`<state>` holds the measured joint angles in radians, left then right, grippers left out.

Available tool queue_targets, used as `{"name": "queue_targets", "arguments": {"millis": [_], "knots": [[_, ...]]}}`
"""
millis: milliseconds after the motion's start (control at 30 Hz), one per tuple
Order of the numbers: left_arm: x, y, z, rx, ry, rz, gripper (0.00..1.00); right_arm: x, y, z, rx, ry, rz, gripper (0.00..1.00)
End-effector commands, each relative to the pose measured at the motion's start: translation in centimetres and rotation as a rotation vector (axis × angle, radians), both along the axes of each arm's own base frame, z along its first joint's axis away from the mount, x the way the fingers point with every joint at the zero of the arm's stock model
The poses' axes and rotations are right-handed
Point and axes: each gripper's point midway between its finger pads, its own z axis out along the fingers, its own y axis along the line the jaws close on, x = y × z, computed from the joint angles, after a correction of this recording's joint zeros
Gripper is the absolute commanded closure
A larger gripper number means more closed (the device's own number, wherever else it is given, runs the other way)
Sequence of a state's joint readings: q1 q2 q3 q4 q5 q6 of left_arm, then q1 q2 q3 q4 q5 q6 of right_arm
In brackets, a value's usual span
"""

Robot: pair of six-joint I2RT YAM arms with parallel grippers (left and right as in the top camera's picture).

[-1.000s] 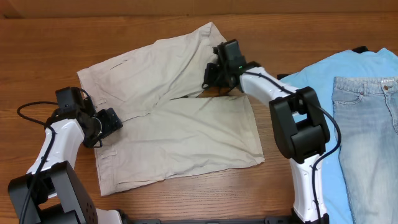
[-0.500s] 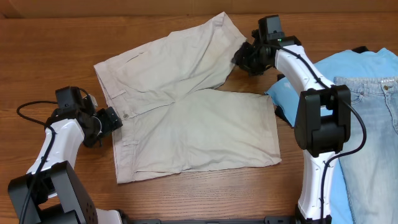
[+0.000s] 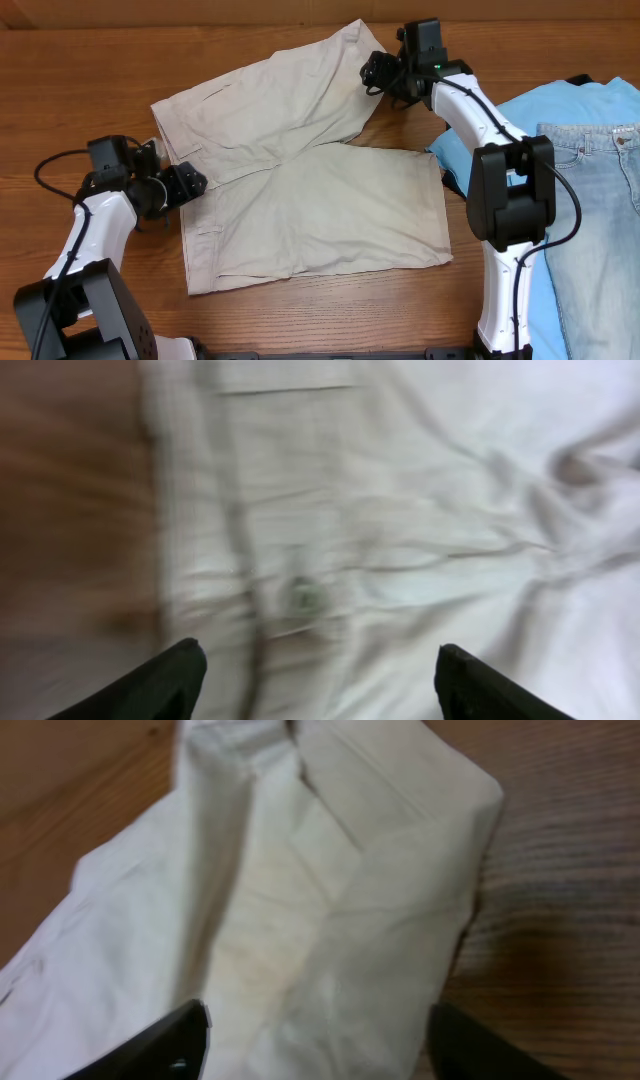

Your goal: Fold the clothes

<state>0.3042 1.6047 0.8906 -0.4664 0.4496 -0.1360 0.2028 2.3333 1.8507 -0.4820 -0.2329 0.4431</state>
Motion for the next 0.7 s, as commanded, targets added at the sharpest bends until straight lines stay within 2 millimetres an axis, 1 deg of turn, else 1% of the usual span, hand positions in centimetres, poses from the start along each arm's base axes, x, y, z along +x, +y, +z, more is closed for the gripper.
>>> {"name": "queue_targets", "arguments": {"millis": [0, 67, 100, 133, 167, 267, 333, 400, 467, 533, 567, 600, 633, 667], "knots": [[0.3, -3.4, 0.7, -0.058, -0.078, -0.180, 0.26, 0.3, -0.3, -2.2, -0.026, 0.021, -0.009, 0.45], [0.6, -4.3, 0.6, -0.044, -0.095, -0.233, 0.26, 0.5, 0.1, -1.6, -0.005, 0.004, 0.005, 0.62], [0.7, -5.0, 0.4, -0.036, -0.106, -0.269, 0.27, 0.6, 0.4, -1.2, 0.012, -0.007, 0.016, 0.73], [0.9, -5.7, 0.1, -0.031, -0.110, -0.296, 0.28, 0.6, 0.6, -0.8, 0.023, -0.010, 0.023, 0.90], [1.0, -6.4, -0.2, -0.026, -0.116, -0.327, 0.30, 0.6, 0.4, -0.6, 0.026, -0.008, 0.020, 0.96], [1.3, -8.1, -2.3, -0.011, -0.088, -0.379, 0.36, 0.1, -0.7, 0.3, 0.024, 0.014, 0.005, 0.96], [0.9, -8.7, -4.0, -0.007, -0.045, -0.396, 0.43, -0.6, -1.8, 1.4, 0.020, 0.037, -0.011, 0.96], [0.3, -8.5, -5.9, 0.001, 0.027, -0.368, 0.51, -1.5, -2.9, 2.6, 0.016, 0.065, -0.028, 0.96], [-0.4, -7.9, -7.5, 0.012, 0.093, -0.332, 0.53, -3.1, -3.9, 3.5, 0.012, 0.123, -0.050, 0.96], [-0.9, -7.5, -8.6, 0.019, 0.136, -0.311, 0.53, -5.4, -5.0, 3.6, -0.004, 0.216, -0.066, 0.96], [-1.0, -7.4, -8.8, 0.016, 0.143, -0.308, 0.54, -6.7, -5.5, 3.3, -0.017, 0.269, -0.074, 0.93], [-1.0, -7.4, -9.0, 0.015, 0.147, -0.308, 0.53, -7.9, -6.0, 2.8, -0.037, 0.325, -0.083, 0.78], [-1.0, -7.4, -9.0, 0.016, 0.147, -0.308, 0.53, -9.2, -6.6, 2.2, -0.066, 0.382, -0.096, 0.74], [-0.9, -7.4, -9.0, 0.018, 0.141, -0.310, 0.53, -10.6, -7.7, 1.6, -0.119, 0.441, -0.117, 0.73]]}}
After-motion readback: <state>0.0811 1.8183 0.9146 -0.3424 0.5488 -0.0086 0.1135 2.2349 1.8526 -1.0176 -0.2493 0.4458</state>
